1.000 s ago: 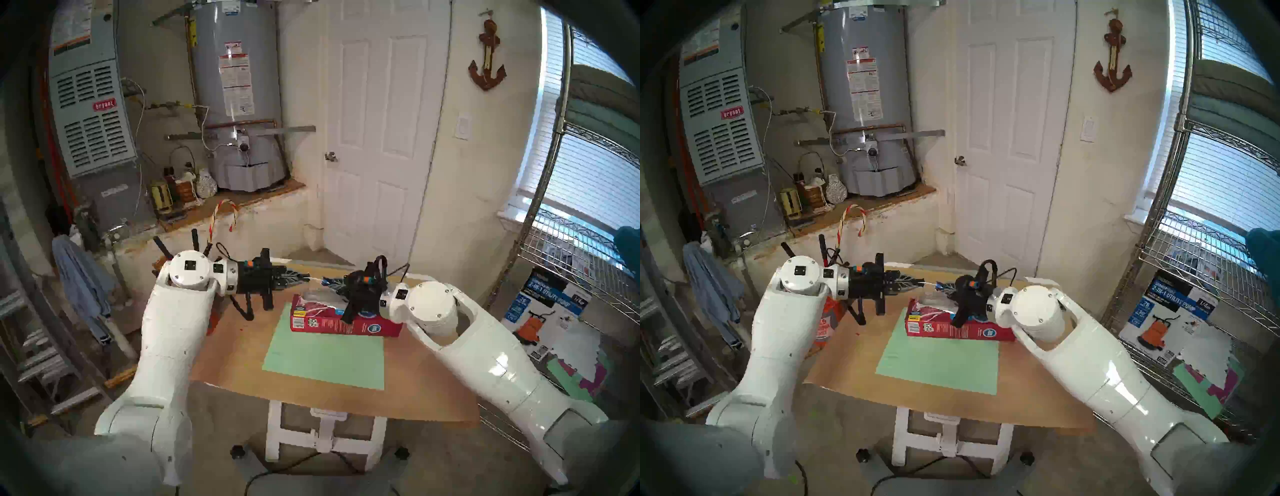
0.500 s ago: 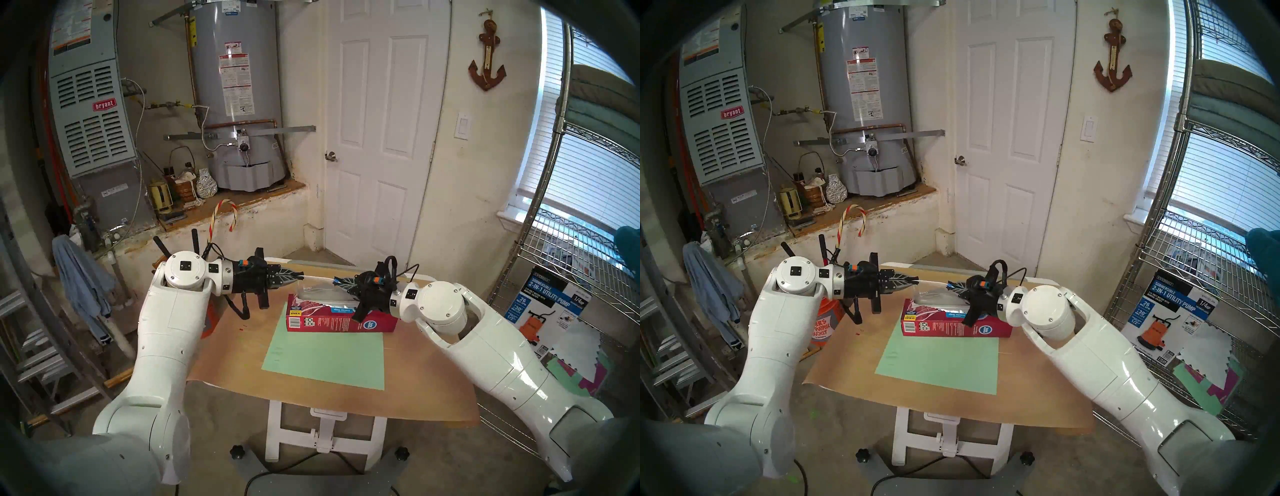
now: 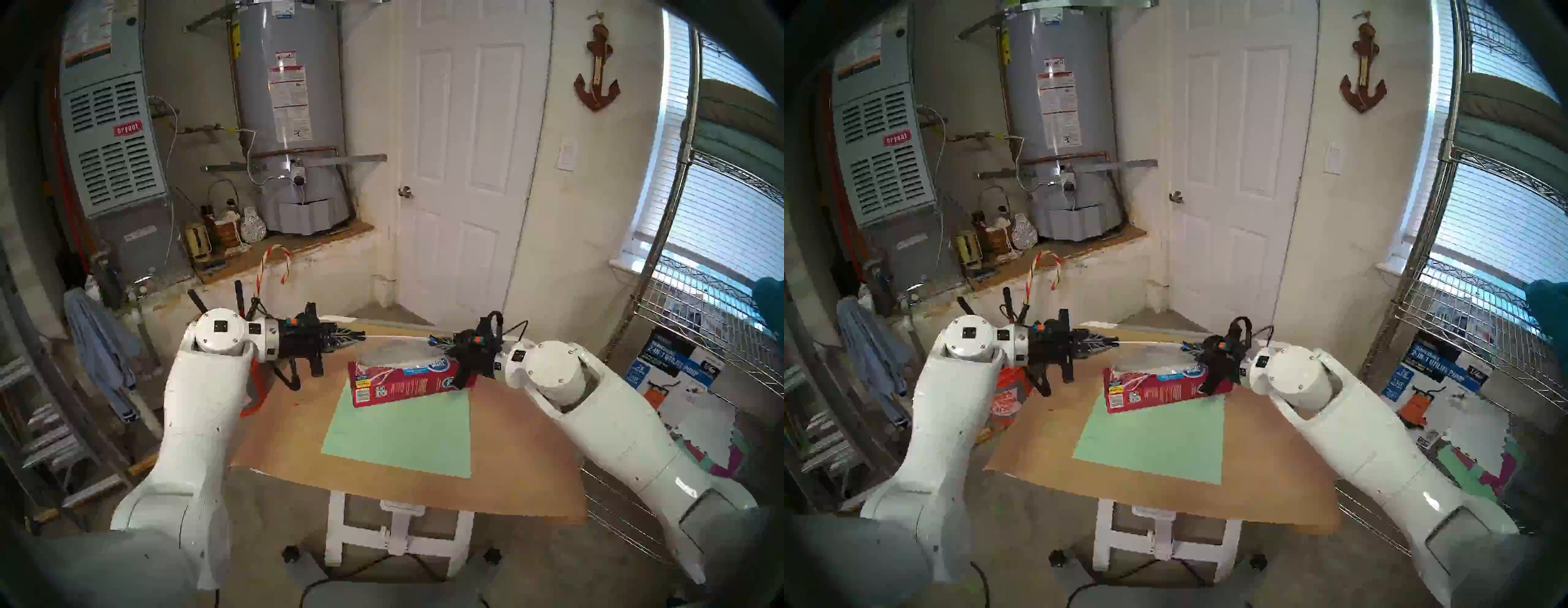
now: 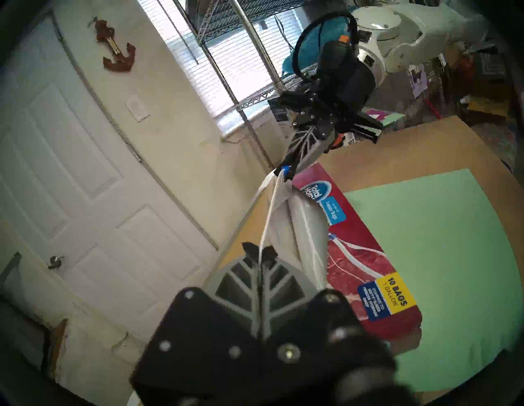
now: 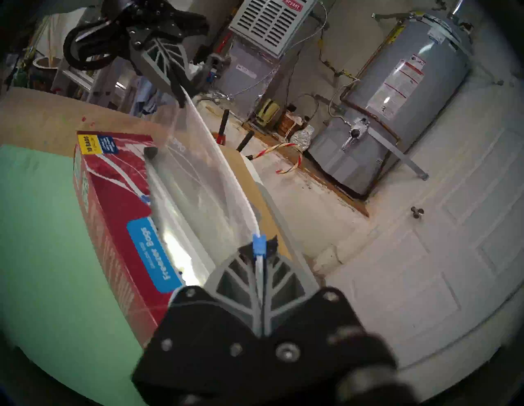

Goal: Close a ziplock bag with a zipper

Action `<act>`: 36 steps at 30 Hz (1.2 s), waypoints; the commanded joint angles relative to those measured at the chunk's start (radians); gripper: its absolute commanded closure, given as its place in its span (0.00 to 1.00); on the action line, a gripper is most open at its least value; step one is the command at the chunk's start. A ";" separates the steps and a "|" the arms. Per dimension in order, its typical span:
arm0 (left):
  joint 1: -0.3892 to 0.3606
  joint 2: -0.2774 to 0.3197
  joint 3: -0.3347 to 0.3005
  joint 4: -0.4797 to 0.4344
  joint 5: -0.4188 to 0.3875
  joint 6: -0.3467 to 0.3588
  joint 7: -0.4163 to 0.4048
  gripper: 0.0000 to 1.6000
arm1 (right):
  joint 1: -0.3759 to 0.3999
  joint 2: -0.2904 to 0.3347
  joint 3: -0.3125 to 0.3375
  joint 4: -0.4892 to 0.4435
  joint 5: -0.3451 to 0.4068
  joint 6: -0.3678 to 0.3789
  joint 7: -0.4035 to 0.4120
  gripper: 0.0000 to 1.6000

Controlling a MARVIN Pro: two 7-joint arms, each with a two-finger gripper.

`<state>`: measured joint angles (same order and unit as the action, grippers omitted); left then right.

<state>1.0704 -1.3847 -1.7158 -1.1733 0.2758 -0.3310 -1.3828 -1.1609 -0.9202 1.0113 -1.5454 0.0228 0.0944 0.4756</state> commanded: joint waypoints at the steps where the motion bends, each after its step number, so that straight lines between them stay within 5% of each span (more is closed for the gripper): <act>1: -0.027 0.015 -0.019 -0.002 -0.016 -0.002 -0.004 1.00 | 0.022 0.037 0.041 -0.004 0.015 0.009 0.009 1.00; 36: -0.043 0.023 -0.042 0.031 -0.045 -0.026 -0.047 1.00 | -0.118 0.210 0.160 -0.088 0.094 0.037 0.043 1.00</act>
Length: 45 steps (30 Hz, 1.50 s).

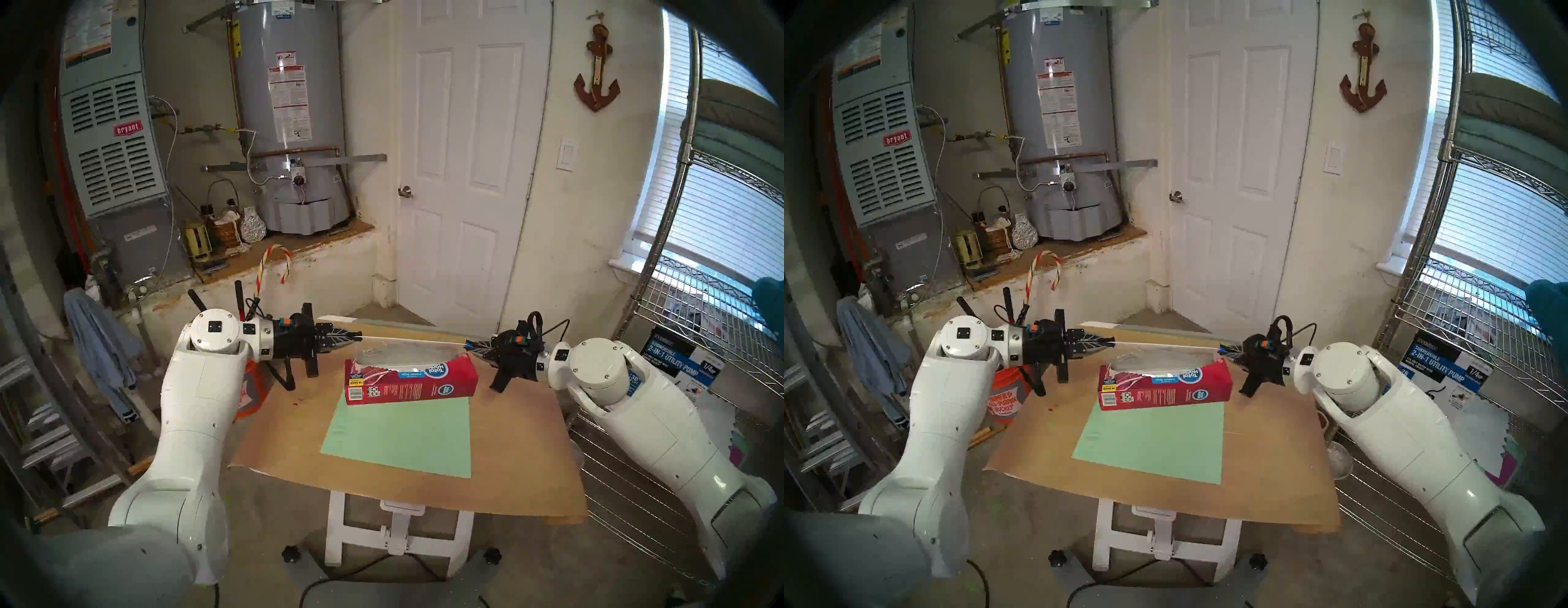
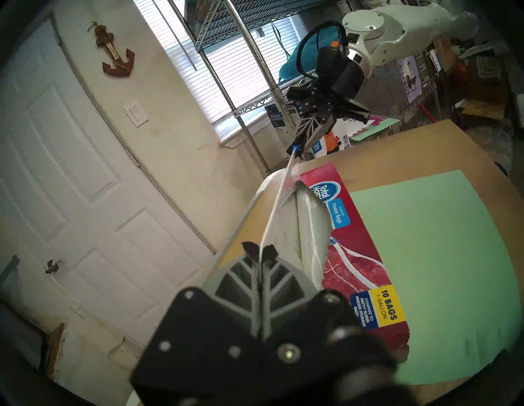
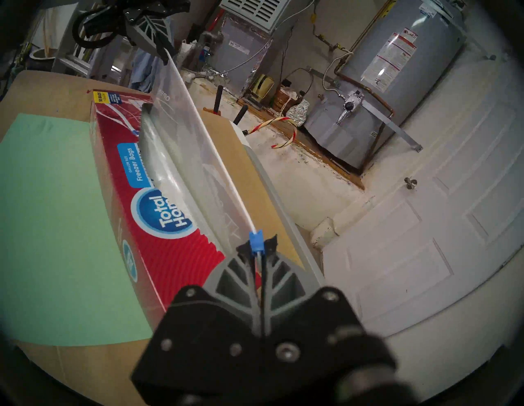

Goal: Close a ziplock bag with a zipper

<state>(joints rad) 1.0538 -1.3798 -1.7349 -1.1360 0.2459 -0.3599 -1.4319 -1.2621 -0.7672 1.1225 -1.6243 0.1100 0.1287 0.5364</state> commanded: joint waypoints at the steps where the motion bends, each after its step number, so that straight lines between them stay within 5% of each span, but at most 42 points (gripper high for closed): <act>1: -0.027 0.018 -0.024 -0.005 -0.016 0.003 0.000 1.00 | -0.021 0.061 0.052 -0.012 0.009 0.003 -0.019 1.00; 17: -0.035 0.012 -0.034 0.009 -0.021 -0.006 -0.015 1.00 | -0.086 0.084 0.097 -0.044 0.033 0.000 -0.044 1.00; 18: -0.036 0.011 -0.034 0.012 -0.022 -0.007 -0.016 1.00 | -0.086 0.082 0.098 -0.045 0.033 0.003 -0.045 0.40; 19: -0.037 0.011 -0.035 0.014 -0.023 -0.008 -0.017 1.00 | -0.080 0.075 0.098 -0.040 0.036 0.008 -0.045 0.00; 37: -0.036 -0.025 -0.021 0.002 -0.032 -0.011 -0.041 1.00 | 0.082 -0.160 0.266 0.066 0.214 0.152 -0.296 0.00; 45: -0.040 -0.037 -0.012 0.003 -0.036 -0.013 -0.040 1.00 | 0.105 -0.256 0.288 0.099 0.283 0.225 -0.441 0.00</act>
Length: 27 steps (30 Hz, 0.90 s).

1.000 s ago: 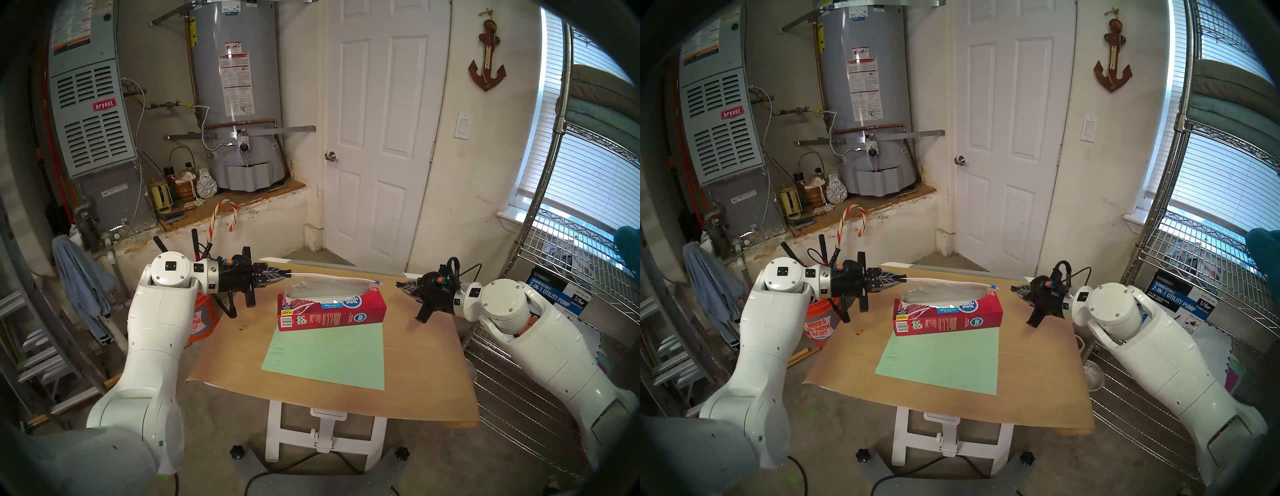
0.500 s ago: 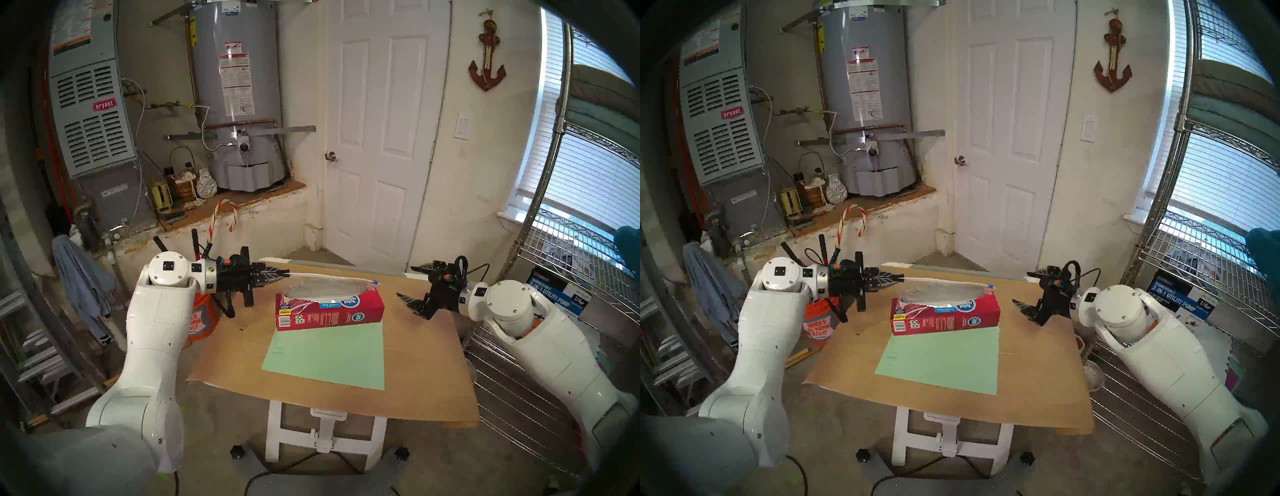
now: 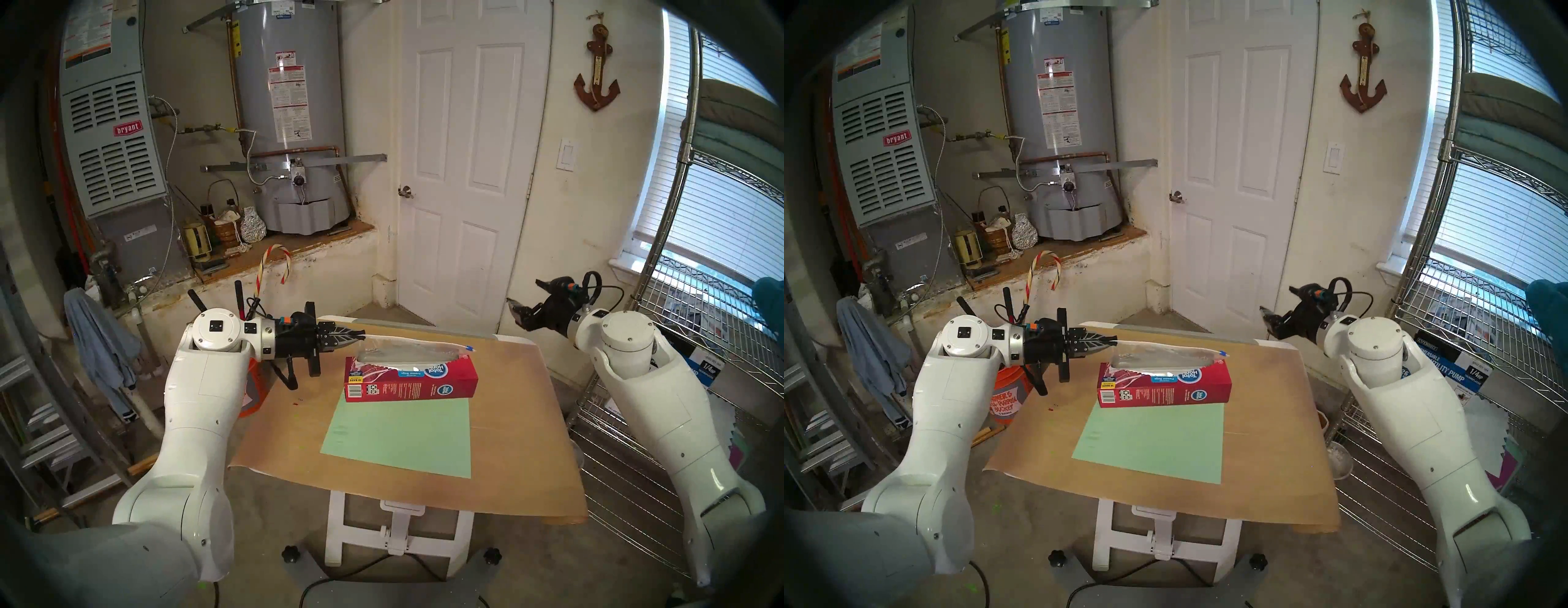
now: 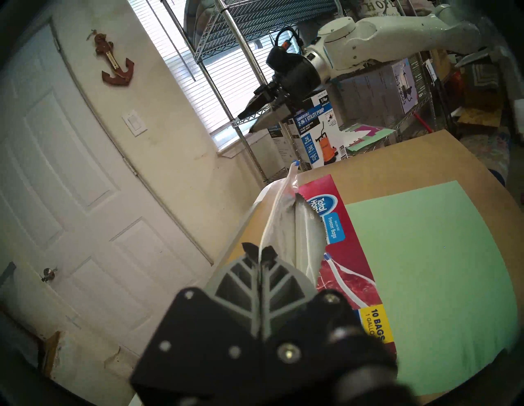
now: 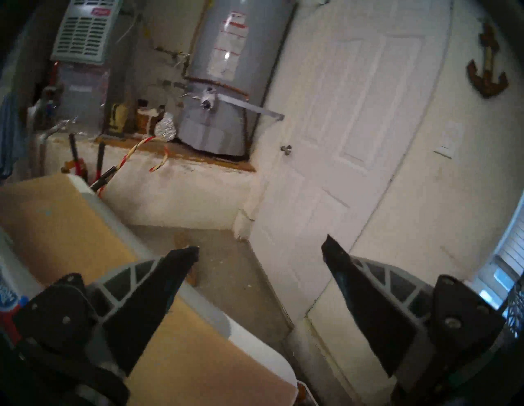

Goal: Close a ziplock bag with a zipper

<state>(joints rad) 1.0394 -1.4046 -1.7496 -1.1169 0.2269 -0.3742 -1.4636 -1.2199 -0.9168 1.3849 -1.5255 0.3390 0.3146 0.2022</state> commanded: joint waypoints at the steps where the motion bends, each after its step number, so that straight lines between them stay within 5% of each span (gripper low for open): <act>1: -0.027 -0.014 0.003 -0.017 -0.019 0.001 -0.008 1.00 | 0.065 -0.118 0.026 0.005 0.060 0.050 -0.125 0.00; 15: -0.030 -0.027 0.000 -0.031 -0.042 0.031 -0.020 0.98 | 0.096 -0.263 0.062 0.048 0.134 0.116 -0.353 0.00; 16: -0.033 -0.029 -0.002 -0.035 -0.047 0.042 -0.020 0.55 | 0.100 -0.291 0.070 0.051 0.140 0.121 -0.396 0.00; 17: -0.034 -0.030 -0.003 -0.037 -0.050 0.046 -0.020 0.00 | 0.101 -0.309 0.077 0.052 0.141 0.123 -0.421 0.00; 27: -0.071 -0.063 -0.071 -0.054 -0.102 0.100 0.027 0.00 | 0.117 -0.425 0.118 0.055 0.137 0.122 -0.607 0.00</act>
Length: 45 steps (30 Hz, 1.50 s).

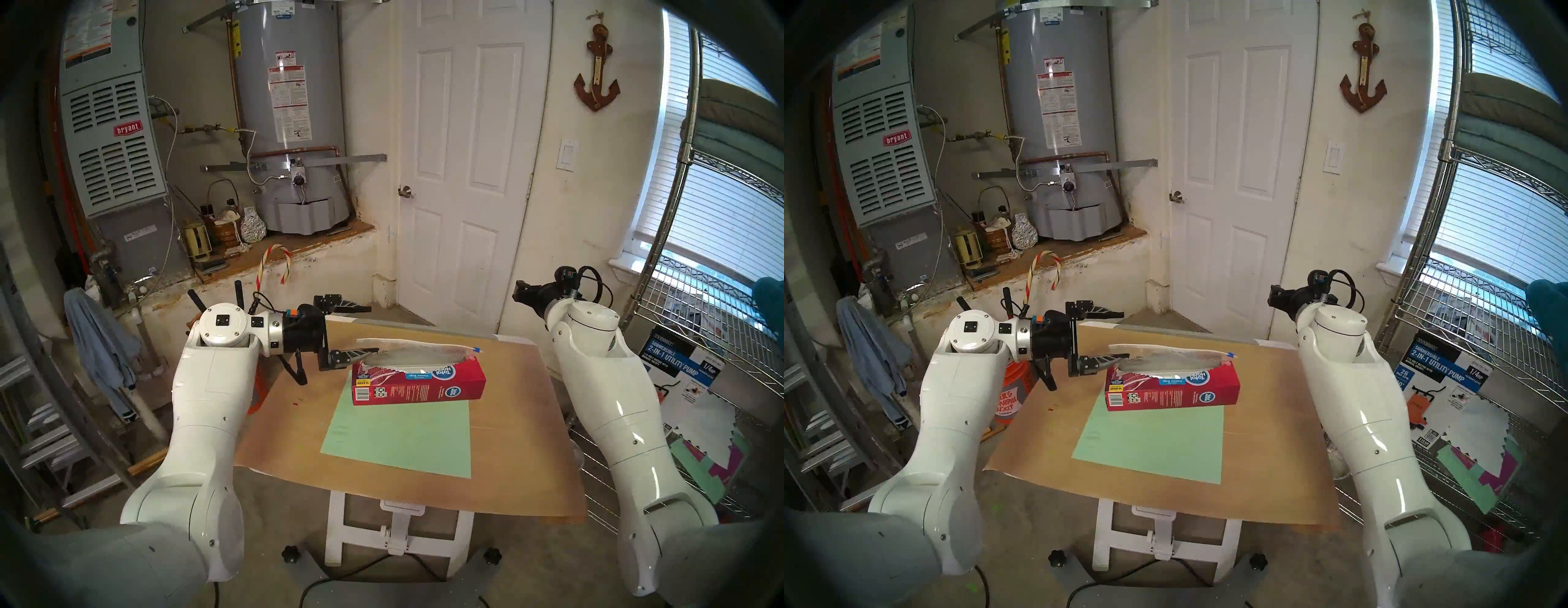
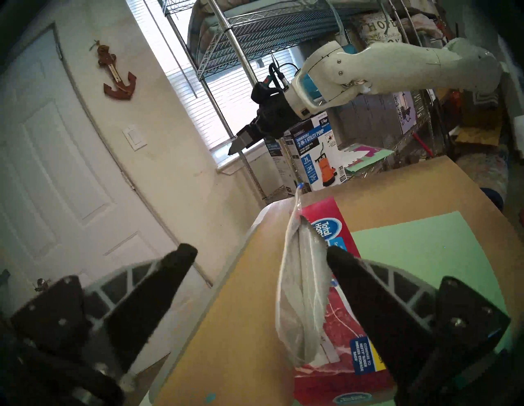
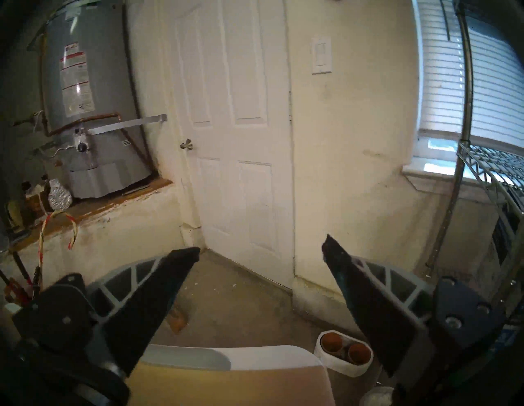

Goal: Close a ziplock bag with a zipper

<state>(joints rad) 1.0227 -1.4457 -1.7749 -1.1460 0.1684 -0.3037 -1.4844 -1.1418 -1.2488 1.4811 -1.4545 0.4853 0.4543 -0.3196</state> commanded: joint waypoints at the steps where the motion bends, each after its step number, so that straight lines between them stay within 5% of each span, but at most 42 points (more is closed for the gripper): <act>1: -0.080 -0.038 -0.068 -0.020 -0.037 0.036 0.102 0.00 | 0.040 -0.102 0.023 -0.018 -0.010 -0.020 -0.119 0.00; 8: -0.147 -0.054 -0.092 -0.014 0.020 0.074 0.203 0.00 | 0.040 -0.107 0.018 -0.019 -0.006 -0.024 -0.162 0.00; 24: -0.274 -0.133 -0.033 0.068 0.254 0.190 0.489 0.00 | 0.064 -0.168 0.030 -0.016 -0.046 -0.053 -0.311 0.00; 35: -0.319 -0.190 -0.029 0.123 0.393 0.329 0.695 0.00 | 0.103 -0.216 0.048 0.003 -0.100 -0.095 -0.477 0.00; 45: -0.305 -0.278 -0.075 0.056 0.450 0.439 0.885 0.00 | 0.148 -0.261 0.070 0.054 -0.155 -0.149 -0.655 0.00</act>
<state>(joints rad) 0.7469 -1.6574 -1.8242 -1.0214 0.5979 0.0801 -0.7052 -1.0585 -1.4713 1.5458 -1.4183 0.3700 0.3510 -0.8803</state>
